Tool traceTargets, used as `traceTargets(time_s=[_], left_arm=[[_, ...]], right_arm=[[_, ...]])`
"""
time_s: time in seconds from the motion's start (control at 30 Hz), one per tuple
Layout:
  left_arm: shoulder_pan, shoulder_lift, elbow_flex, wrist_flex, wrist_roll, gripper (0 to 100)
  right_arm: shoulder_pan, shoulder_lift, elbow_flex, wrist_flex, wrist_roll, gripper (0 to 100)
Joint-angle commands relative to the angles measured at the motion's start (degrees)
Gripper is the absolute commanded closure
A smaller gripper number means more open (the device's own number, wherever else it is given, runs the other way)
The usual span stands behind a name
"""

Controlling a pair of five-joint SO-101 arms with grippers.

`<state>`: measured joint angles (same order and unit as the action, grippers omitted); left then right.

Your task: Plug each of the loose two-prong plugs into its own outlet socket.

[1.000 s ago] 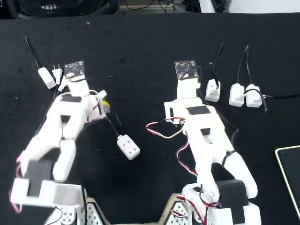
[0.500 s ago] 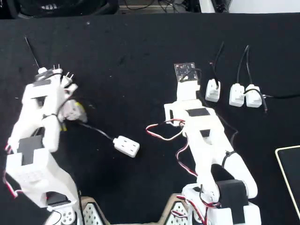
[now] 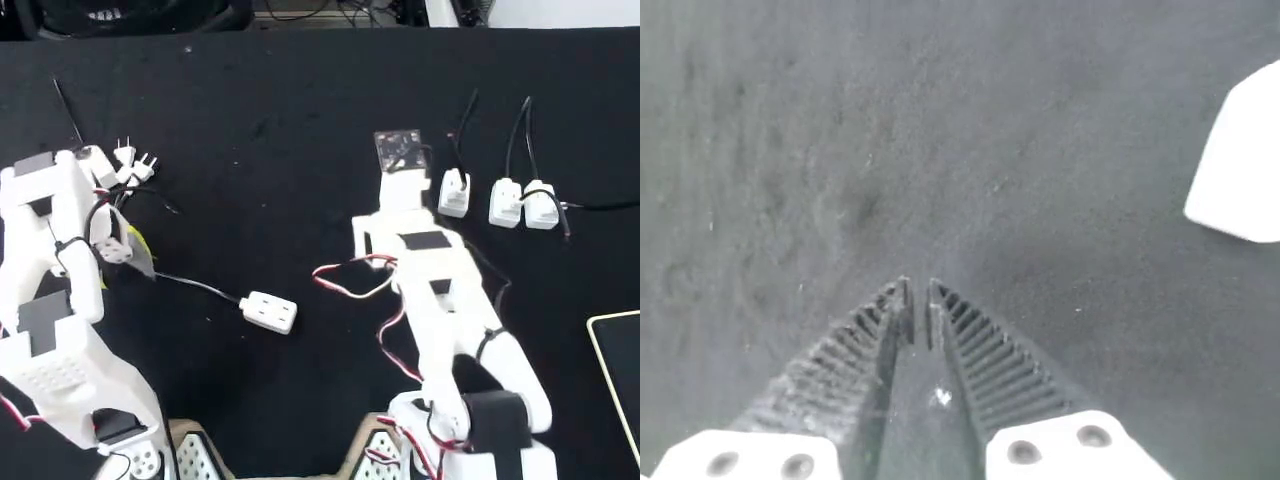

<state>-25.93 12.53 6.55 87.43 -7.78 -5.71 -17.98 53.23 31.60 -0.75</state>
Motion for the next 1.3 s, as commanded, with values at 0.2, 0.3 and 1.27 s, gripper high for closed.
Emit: traceTargets(time_s=[0.2, 0.3, 1.27], left_arm=[[17.1, -24.4, 21.3, -3.8, -11.2, 74], [25.0, -33.0, 33.0, -9.8, -11.2, 74], [43.5, -17.4, 28.5, -38.7, 21.1, 73]], right_arm=[[1.5, -5.1, 0.8, 0.1, -2.2, 98.4], [1.6, -5.1, 0.8, 0.1, -2.2, 98.4], [1.8, -5.1, 0.9, 0.1, -2.2, 98.4]])
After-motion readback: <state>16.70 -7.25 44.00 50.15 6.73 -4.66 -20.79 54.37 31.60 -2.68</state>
